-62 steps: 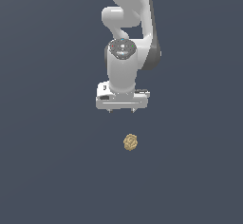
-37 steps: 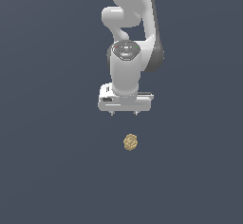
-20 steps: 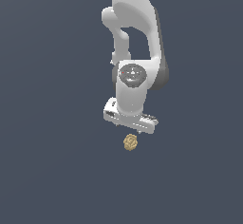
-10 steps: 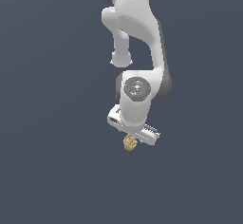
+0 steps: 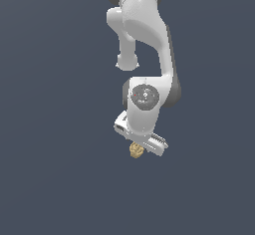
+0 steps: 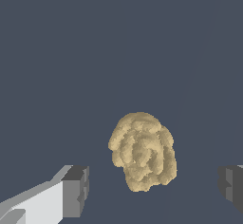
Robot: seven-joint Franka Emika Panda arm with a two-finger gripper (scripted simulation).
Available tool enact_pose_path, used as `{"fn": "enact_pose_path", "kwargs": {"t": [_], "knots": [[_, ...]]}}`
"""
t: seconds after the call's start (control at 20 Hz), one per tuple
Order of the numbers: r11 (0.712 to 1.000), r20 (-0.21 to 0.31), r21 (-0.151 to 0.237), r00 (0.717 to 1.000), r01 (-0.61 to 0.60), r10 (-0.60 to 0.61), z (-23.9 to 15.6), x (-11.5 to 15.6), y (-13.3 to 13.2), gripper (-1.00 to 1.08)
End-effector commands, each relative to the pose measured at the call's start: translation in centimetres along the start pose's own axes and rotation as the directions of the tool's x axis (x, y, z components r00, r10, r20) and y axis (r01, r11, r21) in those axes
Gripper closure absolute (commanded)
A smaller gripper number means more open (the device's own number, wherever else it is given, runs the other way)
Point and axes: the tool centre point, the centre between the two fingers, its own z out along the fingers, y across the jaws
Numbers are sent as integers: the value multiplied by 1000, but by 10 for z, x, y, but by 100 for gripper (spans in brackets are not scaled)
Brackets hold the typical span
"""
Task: Pick up the object and move it to a goal position.
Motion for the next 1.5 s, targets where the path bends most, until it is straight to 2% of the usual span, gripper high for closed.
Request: {"fn": "enact_pose_path", "kwargs": {"t": [0.0,0.45,0.75,0.8,1.45], "knots": [[1000,0,0,1000,0,0,3,0,0,-92],[1000,0,0,1000,-4,4,46,-1,1,-92],[1000,0,0,1000,-5,5,50,1,0,-92],[1000,0,0,1000,-5,5,50,1,0,108],[1000,-7,3,1000,-1,1,48,2,-1,108]]}}
